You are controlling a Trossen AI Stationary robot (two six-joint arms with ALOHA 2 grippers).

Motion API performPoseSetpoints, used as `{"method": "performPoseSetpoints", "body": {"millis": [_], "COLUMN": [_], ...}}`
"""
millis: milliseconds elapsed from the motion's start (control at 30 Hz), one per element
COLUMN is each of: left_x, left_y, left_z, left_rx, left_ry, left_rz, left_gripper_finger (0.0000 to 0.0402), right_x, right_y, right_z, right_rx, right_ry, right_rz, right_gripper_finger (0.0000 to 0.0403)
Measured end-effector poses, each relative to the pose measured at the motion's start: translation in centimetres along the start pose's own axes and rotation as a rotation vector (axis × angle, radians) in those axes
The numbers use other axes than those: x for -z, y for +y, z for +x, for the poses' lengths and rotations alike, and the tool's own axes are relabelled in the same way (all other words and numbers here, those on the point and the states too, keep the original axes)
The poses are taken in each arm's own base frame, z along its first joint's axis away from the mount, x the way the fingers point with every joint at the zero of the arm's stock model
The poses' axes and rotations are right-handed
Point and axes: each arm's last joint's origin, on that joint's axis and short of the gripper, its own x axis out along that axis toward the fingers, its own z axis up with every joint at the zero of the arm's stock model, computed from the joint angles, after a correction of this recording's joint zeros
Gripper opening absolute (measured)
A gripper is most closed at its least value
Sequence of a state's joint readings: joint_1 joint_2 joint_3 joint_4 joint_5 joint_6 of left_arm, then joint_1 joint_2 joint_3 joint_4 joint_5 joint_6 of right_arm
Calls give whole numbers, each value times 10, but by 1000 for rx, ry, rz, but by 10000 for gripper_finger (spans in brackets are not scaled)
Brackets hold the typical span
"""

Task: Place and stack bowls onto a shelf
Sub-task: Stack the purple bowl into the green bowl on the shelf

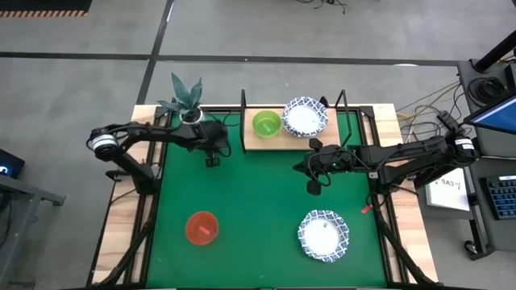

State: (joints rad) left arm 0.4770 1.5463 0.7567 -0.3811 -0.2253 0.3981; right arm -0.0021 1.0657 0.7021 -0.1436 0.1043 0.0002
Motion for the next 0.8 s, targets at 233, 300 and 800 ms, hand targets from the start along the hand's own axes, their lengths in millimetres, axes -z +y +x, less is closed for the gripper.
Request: {"method": "performPoseSetpoints", "body": {"millis": [233,300,800], "left_x": [-7,-9,-30], "left_y": [-29,-38,-77], "left_z": [-34,-47,-158], "left_rx": [38,48,180], "left_ry": [-66,-112,-422], "left_rz": [-4,-6,-16], "left_gripper_finger": [0,0,0], "right_x": [3,4,8], "right_y": [1,1,3], "right_z": [1,1,-2], "right_rx": [-4,-7,-20], "right_ry": [16,19,35], "right_rz": [-3,-4,-30], "right_gripper_finger": [9,9,9]}}
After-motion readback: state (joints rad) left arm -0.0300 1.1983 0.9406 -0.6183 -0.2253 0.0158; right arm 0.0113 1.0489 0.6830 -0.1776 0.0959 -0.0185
